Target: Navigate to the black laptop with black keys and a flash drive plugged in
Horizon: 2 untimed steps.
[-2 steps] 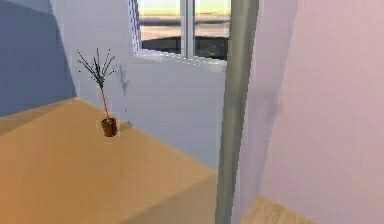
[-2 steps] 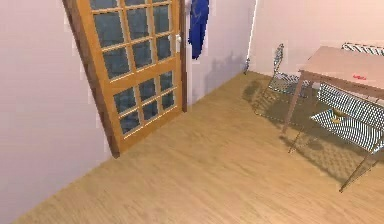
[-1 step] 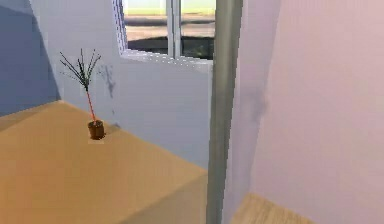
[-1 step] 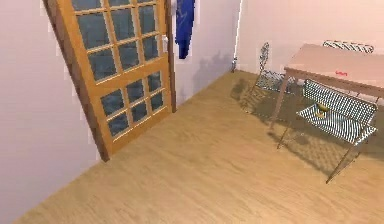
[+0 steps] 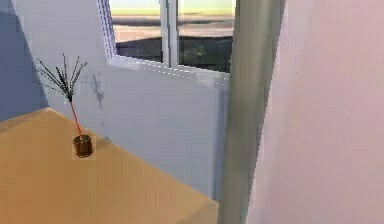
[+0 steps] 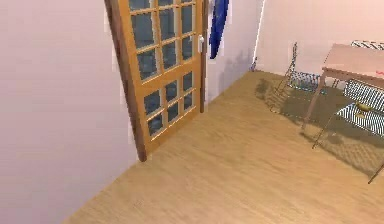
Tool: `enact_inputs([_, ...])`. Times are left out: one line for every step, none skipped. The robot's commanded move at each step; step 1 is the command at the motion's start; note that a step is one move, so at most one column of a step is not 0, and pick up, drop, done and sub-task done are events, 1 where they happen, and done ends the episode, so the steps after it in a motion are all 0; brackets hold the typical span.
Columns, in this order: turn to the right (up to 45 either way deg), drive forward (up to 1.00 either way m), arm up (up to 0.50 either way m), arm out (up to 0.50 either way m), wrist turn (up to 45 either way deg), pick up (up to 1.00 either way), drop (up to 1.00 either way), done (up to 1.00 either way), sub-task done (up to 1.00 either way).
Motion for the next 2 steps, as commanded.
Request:
enact_inputs([-36.0, 0.00, 0.00, 0.00, 0.0, 0.00, 0.00, 0.00, 0.00])
enact_inputs([0.0, 1.00, 0.00, 0.00, 0.0, 0.00, 0.00, 0.00, 0.00])
